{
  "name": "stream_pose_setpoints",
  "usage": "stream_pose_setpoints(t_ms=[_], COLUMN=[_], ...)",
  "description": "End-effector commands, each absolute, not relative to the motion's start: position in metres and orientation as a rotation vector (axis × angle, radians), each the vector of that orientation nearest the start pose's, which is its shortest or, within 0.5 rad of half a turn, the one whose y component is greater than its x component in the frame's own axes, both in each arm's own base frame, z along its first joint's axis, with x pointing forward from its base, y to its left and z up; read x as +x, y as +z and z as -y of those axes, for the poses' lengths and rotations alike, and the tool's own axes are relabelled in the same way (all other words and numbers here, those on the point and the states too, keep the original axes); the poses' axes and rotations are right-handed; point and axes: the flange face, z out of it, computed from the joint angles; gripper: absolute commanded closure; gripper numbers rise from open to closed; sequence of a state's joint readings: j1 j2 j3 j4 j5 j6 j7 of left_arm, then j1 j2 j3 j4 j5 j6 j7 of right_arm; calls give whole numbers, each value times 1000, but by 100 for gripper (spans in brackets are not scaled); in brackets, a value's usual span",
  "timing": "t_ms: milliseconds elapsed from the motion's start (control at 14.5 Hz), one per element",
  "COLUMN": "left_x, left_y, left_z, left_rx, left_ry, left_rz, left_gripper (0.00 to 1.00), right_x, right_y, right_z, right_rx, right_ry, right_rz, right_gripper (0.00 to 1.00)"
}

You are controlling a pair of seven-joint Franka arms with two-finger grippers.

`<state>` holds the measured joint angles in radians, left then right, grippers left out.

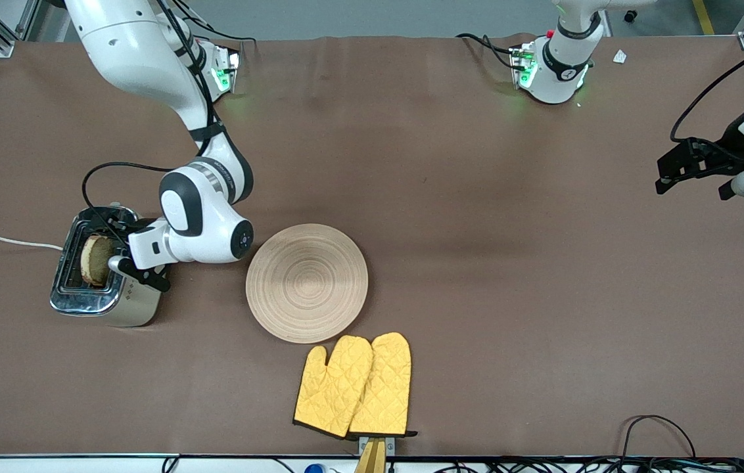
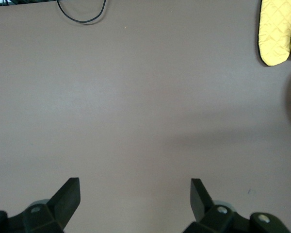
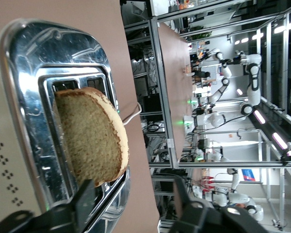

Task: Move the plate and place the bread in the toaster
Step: 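Lower the bread into the toaster slot and open the right gripper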

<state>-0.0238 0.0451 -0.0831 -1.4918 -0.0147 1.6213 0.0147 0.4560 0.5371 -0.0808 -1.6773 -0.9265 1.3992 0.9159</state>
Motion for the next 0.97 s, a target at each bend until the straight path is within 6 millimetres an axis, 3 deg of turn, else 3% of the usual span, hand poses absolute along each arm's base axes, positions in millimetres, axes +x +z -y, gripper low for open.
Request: stream_pose_setpoints(t_ms=[0, 207, 345, 621, 759, 897], left_x=[568, 568, 567, 564, 560, 554], left_y=[646, 646, 646, 643, 644, 642], left_z=[61, 61, 61, 60, 60, 62], left_rx=[-3138, -3138, -3142, -3144, -3140, -3138], left_ry=[-123, -123, -118, -106, -120, -140], left_rz=[-188, -185, -152, -115, -125, -130], left_gripper=[0, 0, 0, 0, 0, 0], right_x=[601, 593, 597, 582, 572, 565], right_y=[338, 404, 439, 504, 541, 567], right_z=[-151, -156, -150, -145, -129, -106], right_rx=[1997, 2209, 2321, 2526, 2640, 2740], right_ry=[-42, -110, -123, -140, -133, -147], right_rz=[356, 403, 494, 515, 546, 539], right_gripper=[1, 0, 0, 0, 0, 0])
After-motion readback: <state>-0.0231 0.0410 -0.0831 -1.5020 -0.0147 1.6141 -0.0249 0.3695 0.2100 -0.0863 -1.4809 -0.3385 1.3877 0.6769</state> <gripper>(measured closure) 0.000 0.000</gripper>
